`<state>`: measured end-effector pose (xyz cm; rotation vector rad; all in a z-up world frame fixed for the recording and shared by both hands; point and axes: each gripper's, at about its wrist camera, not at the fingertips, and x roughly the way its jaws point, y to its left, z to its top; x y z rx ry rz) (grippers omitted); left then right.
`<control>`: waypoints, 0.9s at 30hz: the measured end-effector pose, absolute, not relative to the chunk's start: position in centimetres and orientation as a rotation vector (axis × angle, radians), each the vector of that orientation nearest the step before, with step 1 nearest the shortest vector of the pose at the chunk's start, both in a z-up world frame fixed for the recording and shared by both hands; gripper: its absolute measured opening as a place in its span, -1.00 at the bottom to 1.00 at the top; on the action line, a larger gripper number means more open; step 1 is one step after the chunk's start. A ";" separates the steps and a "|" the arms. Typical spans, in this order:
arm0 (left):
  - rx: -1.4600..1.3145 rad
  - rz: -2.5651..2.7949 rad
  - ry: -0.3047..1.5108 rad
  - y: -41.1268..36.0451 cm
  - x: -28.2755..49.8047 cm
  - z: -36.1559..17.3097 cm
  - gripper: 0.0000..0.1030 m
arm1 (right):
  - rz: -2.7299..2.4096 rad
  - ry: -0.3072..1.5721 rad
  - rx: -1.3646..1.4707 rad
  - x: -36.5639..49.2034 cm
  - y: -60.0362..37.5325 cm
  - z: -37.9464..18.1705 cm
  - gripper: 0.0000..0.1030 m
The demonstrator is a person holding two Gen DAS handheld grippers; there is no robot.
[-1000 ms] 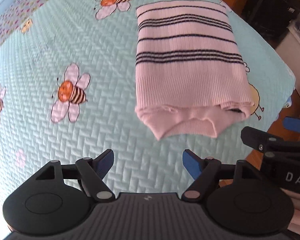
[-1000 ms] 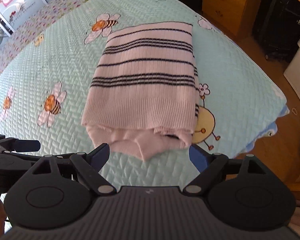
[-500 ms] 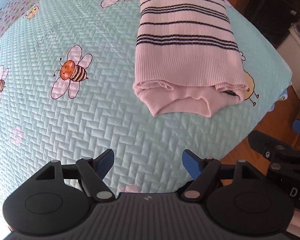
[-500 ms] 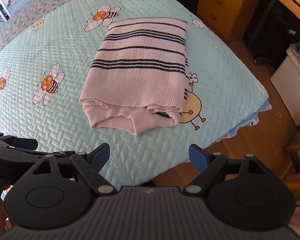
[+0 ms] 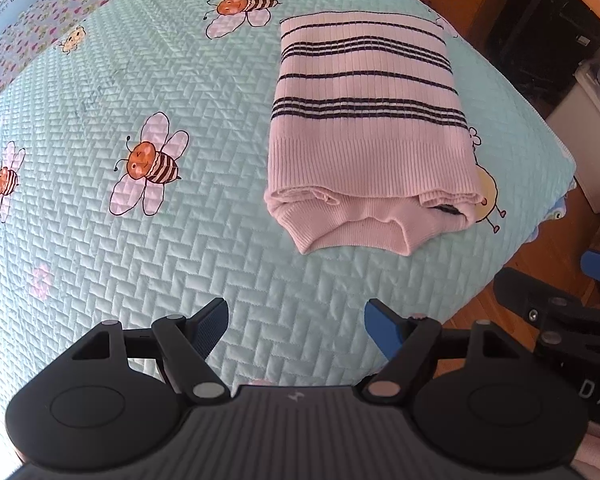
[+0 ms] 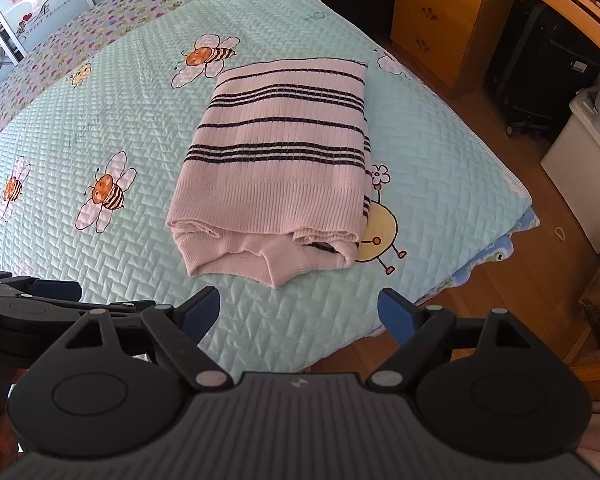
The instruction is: Fold clothes
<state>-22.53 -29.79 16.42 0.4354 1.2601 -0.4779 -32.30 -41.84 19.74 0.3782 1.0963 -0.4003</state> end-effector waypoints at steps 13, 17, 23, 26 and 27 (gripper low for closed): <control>0.464 -0.506 1.236 -29.5 -21.5 16.8 0.51 | -0.448 1.089 0.415 -32.2 -41.4 19.9 0.67; 0.472 -0.519 1.234 -29.2 -20.8 16.6 0.51 | -0.464 1.091 0.430 -31.8 -41.1 19.7 0.67; 0.484 -0.538 1.229 -28.8 -19.7 16.4 0.51 | -0.475 1.092 0.455 -30.5 -40.4 19.5 0.67; 0.485 -0.545 1.230 -28.4 -19.2 16.3 0.51 | -0.479 1.098 0.452 -30.0 -39.9 19.4 0.67; 0.484 -0.546 1.231 -28.3 -19.0 16.3 0.51 | -0.480 1.099 0.453 -29.8 -39.7 19.4 0.67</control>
